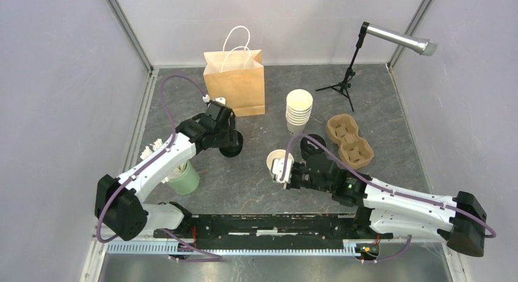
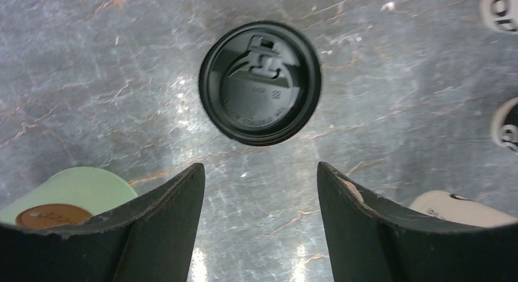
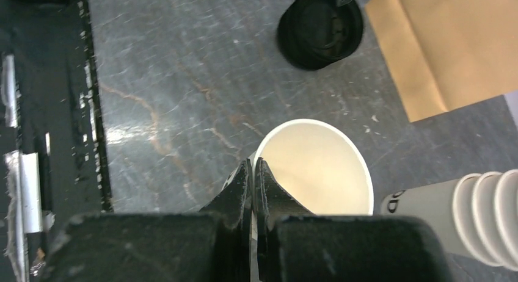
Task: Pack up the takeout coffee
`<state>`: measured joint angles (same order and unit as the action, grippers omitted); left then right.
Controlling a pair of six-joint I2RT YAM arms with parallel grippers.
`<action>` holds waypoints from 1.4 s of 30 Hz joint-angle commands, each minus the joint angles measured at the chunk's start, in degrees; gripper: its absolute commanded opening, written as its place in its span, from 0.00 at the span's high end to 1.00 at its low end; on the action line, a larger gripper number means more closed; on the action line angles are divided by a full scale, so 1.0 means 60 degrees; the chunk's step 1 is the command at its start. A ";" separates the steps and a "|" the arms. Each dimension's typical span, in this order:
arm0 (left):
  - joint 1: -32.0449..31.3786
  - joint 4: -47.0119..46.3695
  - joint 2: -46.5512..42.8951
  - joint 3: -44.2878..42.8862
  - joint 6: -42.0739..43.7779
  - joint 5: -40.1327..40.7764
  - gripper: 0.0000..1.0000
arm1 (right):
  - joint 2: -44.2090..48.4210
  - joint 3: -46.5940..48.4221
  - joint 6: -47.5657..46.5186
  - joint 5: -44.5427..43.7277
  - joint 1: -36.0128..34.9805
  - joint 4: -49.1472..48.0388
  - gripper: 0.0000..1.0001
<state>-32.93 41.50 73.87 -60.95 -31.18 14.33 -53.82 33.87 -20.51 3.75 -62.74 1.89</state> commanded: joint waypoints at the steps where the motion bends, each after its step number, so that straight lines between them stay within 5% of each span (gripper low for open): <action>1: 0.0152 0.0102 -0.0217 0.0571 -0.0075 0.0848 0.27 | 0.0209 -0.0586 0.0339 -0.1096 -0.0868 -0.1124 0.98; 13: 0.0511 -0.0834 -0.1239 0.2086 -0.0265 0.0375 0.28 | -0.0915 -0.0759 0.0240 -0.2847 -0.3276 -0.1360 0.84; 22: 0.0882 -0.1819 -0.0561 0.1901 -0.0271 0.0505 0.33 | -0.0717 -0.0251 0.0698 -0.2559 -0.3518 -0.0887 0.65; 29: 0.1013 -0.2819 0.0204 0.1395 -0.0149 0.1015 0.39 | 0.0292 -0.0113 0.1127 -0.1945 -0.3532 -0.0742 0.42; 36: 0.1020 -0.2854 0.0932 0.1199 0.0054 0.1420 0.60 | 0.1120 -0.0128 0.1302 -0.2343 -0.3522 -0.0405 0.21; 42: 0.1034 -0.2932 0.1174 0.1208 0.0256 0.1631 0.59 | 0.1719 -0.0395 0.1410 -0.3078 -0.3518 -0.0512 0.13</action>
<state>-27.07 26.39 80.16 -51.92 -31.20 21.06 -45.69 30.81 -13.43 -10.98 -83.53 -0.30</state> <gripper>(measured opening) 0.406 0.867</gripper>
